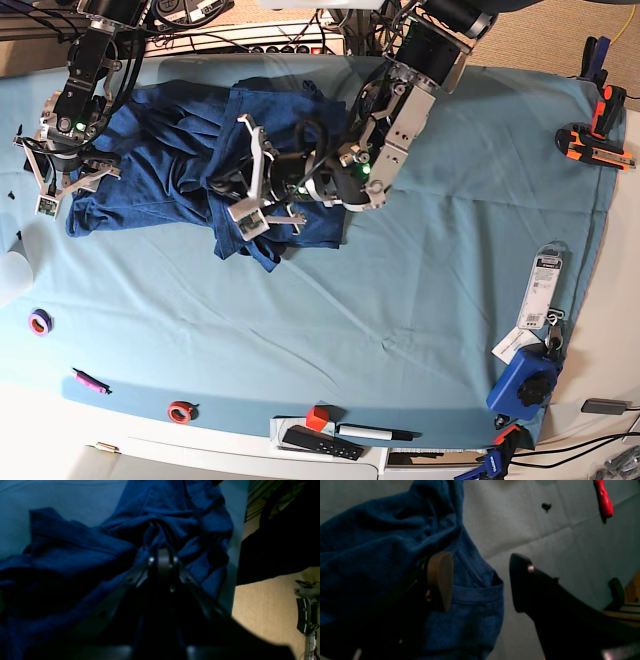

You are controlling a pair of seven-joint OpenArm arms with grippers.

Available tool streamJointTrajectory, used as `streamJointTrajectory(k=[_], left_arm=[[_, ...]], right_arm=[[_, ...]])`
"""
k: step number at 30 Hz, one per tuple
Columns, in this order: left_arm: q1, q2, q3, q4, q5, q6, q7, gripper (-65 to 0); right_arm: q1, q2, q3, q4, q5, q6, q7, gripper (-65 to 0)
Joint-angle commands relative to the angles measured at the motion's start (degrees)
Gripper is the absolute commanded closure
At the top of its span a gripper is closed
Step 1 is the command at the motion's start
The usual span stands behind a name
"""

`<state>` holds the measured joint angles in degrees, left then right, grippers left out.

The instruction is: Layout the t-shirt on the table in an organized manner, then fold the t-shirt properly

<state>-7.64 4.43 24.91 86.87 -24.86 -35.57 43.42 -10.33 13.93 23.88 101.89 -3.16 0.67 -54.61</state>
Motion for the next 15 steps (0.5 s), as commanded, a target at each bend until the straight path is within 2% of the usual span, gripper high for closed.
streamJointTrajectory(k=[1,2,3,6,7,9,10,15], left_arm=[[-1.1,1.0,0.7,0.9,-1.3,-0.3,-1.5,0.0],[-1.1,1.0,1.3,0.9,-1.3,-0.3,-1.6,0.0],[-1.1,1.0,2.0,0.9,-1.3,-0.3,-1.7,-4.1],[-1.1,1.0,4.6,0.9,-0.4,-0.1,-2.6,-30.7],[-1.1,1.0,5.5,0.9,0.9,1.4,-3.8,-36.2],[-1.1,1.0,7.4,0.9,4.0,5.7,-5.4,-39.6],[-1.3,1.0,8.1,0.9,5.4,6.6,-6.0,-39.6],[-2.4,0.9,9.0,0.9,7.3,6.7,-5.5,-39.5]], right_arm=[[0.5,0.8,0.3,0.7,-0.7,-0.3,1.1,-35.1],[0.5,0.8,0.3,0.7,-0.7,-0.3,1.0,-35.1],[0.5,0.8,0.3,0.7,-0.7,-0.3,1.0,-35.1],[0.5,0.8,0.3,0.7,-0.7,-0.3,1.1,-35.1],[0.5,0.8,0.3,0.7,-0.7,-0.3,1.1,-35.1],[0.5,0.8,0.3,0.7,-0.7,-0.3,1.1,-35.1],[0.5,0.8,0.3,0.7,-0.7,-0.3,1.2,-35.1],[0.6,1.3,0.8,0.7,-1.6,2.1,3.8,-35.1]])
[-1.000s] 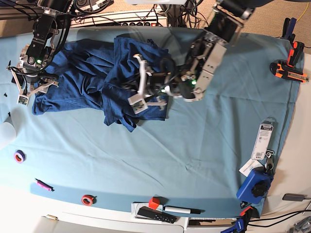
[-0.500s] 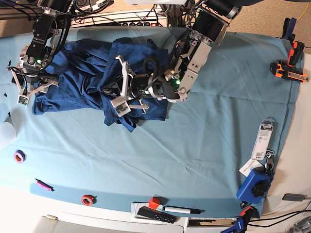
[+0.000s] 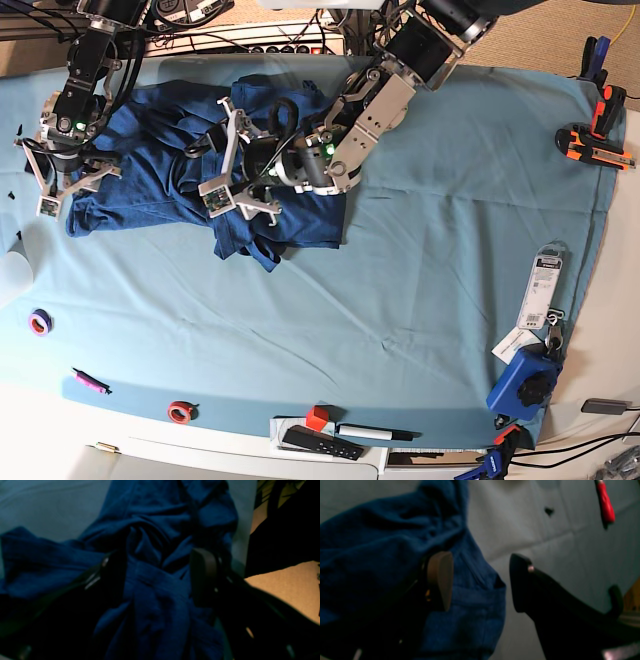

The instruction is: Layout the t-shirt on the table in an organized manner, then fold the t-shirt properly

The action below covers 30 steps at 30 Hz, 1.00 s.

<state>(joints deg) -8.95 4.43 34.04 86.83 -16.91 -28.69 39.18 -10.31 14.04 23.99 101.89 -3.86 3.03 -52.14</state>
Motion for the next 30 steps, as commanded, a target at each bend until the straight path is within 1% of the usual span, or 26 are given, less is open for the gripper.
streamJointTrajectory(k=[1,4,5,7,9,11,12,14,16,18,20,21,23,26,28,30], left_arm=[[-1.3,0.7,-0.1,0.9,-0.6,-0.2,-1.0,-39.5],[-1.6,0.0,-0.1,0.9,-0.6,-0.2,-0.1,-39.5],[-1.5,-0.3,-0.2,0.9,-0.6,-0.2,-0.1,-39.5],[-1.5,-0.9,-0.2,0.9,-0.6,-0.2,-0.1,-39.5],[-1.5,-1.5,-0.2,0.9,-0.6,-0.2,-0.2,-39.5],[-1.5,-1.6,-0.2,0.9,-0.6,-0.2,-0.2,-39.5],[-1.5,-1.6,-0.2,0.9,-0.6,-0.2,-0.2,-39.5],[-1.5,-1.6,-0.2,0.9,-0.6,-0.2,-0.2,-39.5],[-1.5,-1.6,-0.2,0.9,-0.6,-0.2,-0.2,-39.5],[-1.5,-1.6,-0.2,0.9,-0.6,-0.2,-0.2,-39.5],[-1.5,-1.6,-0.2,0.9,-0.6,-0.2,-0.2,-39.5],[-1.5,-1.6,-0.2,0.9,-0.6,-0.2,-0.2,-39.5],[-1.6,-1.6,-0.2,0.9,-0.6,-0.2,-0.3,-39.5],[-1.5,-1.6,-0.2,0.9,-0.6,-0.2,-0.2,-39.5],[-1.6,-1.6,-0.2,0.9,-0.6,-0.2,-0.3,-39.5],[-1.6,-1.6,-0.2,0.9,-0.6,-0.2,-0.3,-39.5]], right_arm=[[0.8,1.4,1.5,0.7,-0.9,-0.3,1.7,-35.1],[1.8,2.6,5.6,0.7,1.2,0.8,1.5,-35.1],[2.0,3.3,7.5,0.7,3.0,2.1,1.3,-35.1],[2.6,4.7,11.8,0.7,8.0,5.5,-0.9,-35.2],[3.5,6.4,16.4,0.0,15.3,9.5,-4.1,-35.2],[4.9,8.5,20.7,-3.2,23.5,14.3,-7.4,-35.2],[5.8,9.6,22.4,-5.9,28.2,16.8,-9.1,-36.3],[7.7,12.1,24.9,-12.9,37.6,21.2,-12.9,-40.4],[9.6,14.8,25.9,-21.3,47.5,26.0,-17.4,-41.2],[11.8,17.0,25.9,-29.4,56.1,30.3,-22.1,-41.2],[14.3,18.9,25.9,-37.3,63.4,33.5,-26.7,-41.2],[15.2,19.6,25.9,-40.6,65.8,34.6,-27.9,-41.2],[17.0,20.8,25.9,-46.4,68.4,36.5,-27.9,-41.2],[18.1,21.5,25.9,-50.9,68.0,37.0,-27.9,-41.2],[18.1,21.5,25.9,-51.1,65.0,37.0,-27.2,-41.2],[18.1,21.5,25.9,-51.1,60.9,37.0,-24.5,-41.2]])
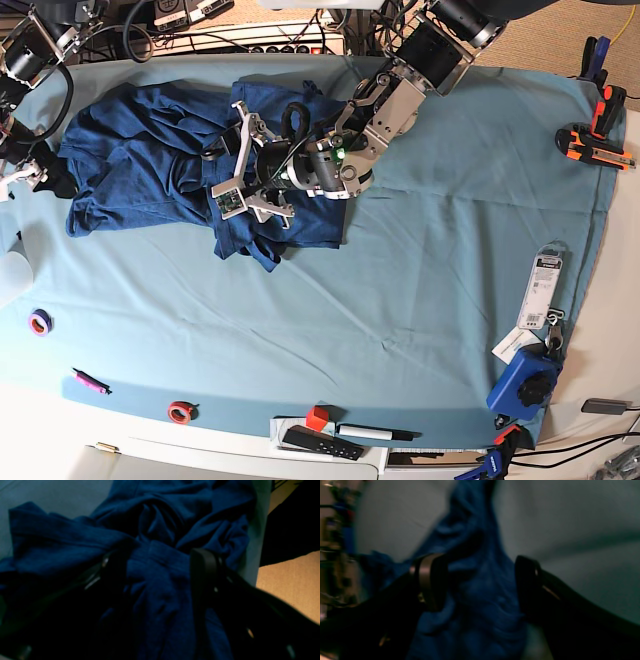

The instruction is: Layout the t-shirt on the table in an organized manner, then fold the t-shirt properly

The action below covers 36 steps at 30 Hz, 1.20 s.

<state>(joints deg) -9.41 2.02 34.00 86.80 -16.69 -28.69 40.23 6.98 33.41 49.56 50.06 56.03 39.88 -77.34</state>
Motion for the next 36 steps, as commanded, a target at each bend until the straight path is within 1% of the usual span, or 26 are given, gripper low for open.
streamJointTrajectory(k=[1,2,8,11,18,23,26,29,34,36], left_arm=[[-1.1,0.8,-0.1,0.9,-0.8,-0.2,-1.3,-39.5],[-1.1,0.8,-0.1,0.9,-0.8,-0.2,-1.3,-39.5],[-1.1,0.9,-0.1,0.9,-0.8,-0.2,-1.4,-39.5],[-1.1,0.9,-0.1,0.9,-0.8,-0.2,-1.9,-39.5],[-1.1,0.9,-0.1,0.9,-0.8,-0.2,-1.9,-39.5],[-1.1,0.8,-0.1,0.9,-0.8,-0.2,-1.9,-39.5],[-1.1,0.8,-0.1,0.9,-0.8,0.0,-1.8,-39.5],[-1.5,0.8,-0.2,0.9,-0.8,2.4,-1.8,-39.5],[-2.9,0.8,-0.2,1.0,-0.8,3.9,-1.7,-39.5],[-3.0,0.8,-0.8,1.6,-0.8,5.4,-1.7,-39.5]], right_arm=[[0.8,2.1,0.3,0.8,-0.8,0.1,1.8,-41.2],[0.8,2.1,0.3,0.8,-1.9,0.1,2.5,-41.2],[0.8,1.3,-0.3,0.8,-1.9,0.1,2.6,-41.2],[0.8,0.7,-3.0,0.8,-2.0,0.1,2.5,-41.2],[0.8,-0.9,-12.6,0.8,-1.9,0.1,3.5,-41.1],[0.8,-1.4,-14.0,0.8,-1.9,0.1,3.4,-41.1],[0.8,-1.3,-14.0,0.8,-1.9,0.1,1.5,-41.1],[0.6,-1.0,-13.9,0.8,-2.0,0.1,0.2,-41.1],[0.6,-1.0,-13.9,0.8,-1.9,0.1,-1.2,-40.4],[0.6,-1.0,-13.9,0.8,-1.9,0.1,-1.9,-34.4]])
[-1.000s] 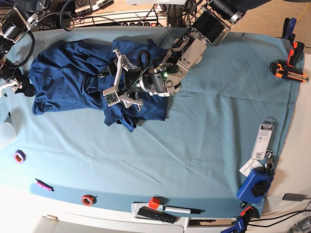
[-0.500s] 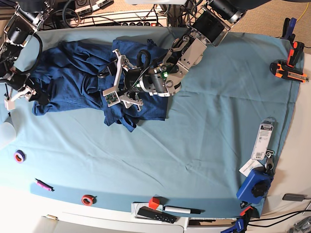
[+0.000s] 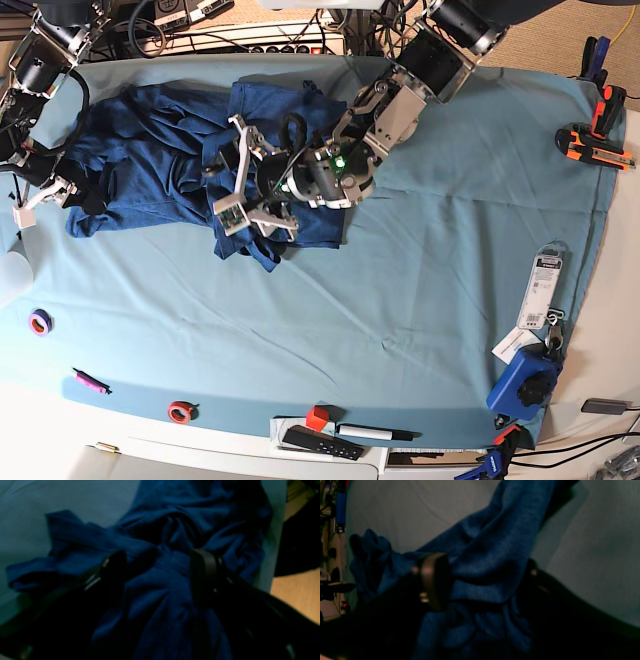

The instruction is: Layout the t-shirt on the table in an organized manner, then fold the t-shirt properly

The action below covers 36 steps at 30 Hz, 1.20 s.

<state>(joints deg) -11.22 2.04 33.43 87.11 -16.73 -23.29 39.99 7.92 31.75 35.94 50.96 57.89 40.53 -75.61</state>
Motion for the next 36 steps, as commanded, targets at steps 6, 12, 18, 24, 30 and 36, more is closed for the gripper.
streamJointTrajectory(k=[6,12,18,24,30,36], left_arm=[[-1.2,0.8,-7.0,4.5,-0.9,0.3,0.1,-36.6],[-1.1,-0.6,-17.4,4.9,-7.9,-2.3,4.3,-36.4],[-0.8,-6.6,-24.7,4.9,-12.3,-3.7,4.7,-36.4],[0.1,-12.9,-28.2,4.8,-16.7,-3.9,5.1,-36.4],[0.6,-14.4,-28.7,4.8,-17.7,-5.8,5.2,-36.4],[0.6,-14.4,-28.7,4.8,-18.0,-6.6,5.2,-36.3]], right_arm=[[-0.3,0.6,-0.3,-0.1,-3.7,-0.5,-4.4,-5.3],[-0.3,0.6,0.3,0.7,9.8,-0.5,-4.4,0.0],[-0.3,0.3,4.0,5.5,27.1,-0.5,-4.4,0.0],[-2.9,-2.3,4.7,12.6,27.1,-0.5,-4.4,0.0],[-8.5,-12.3,4.4,27.0,27.1,-0.5,-4.4,0.0],[-12.1,-22.3,4.0,44.1,27.1,-0.5,-4.4,0.0]])
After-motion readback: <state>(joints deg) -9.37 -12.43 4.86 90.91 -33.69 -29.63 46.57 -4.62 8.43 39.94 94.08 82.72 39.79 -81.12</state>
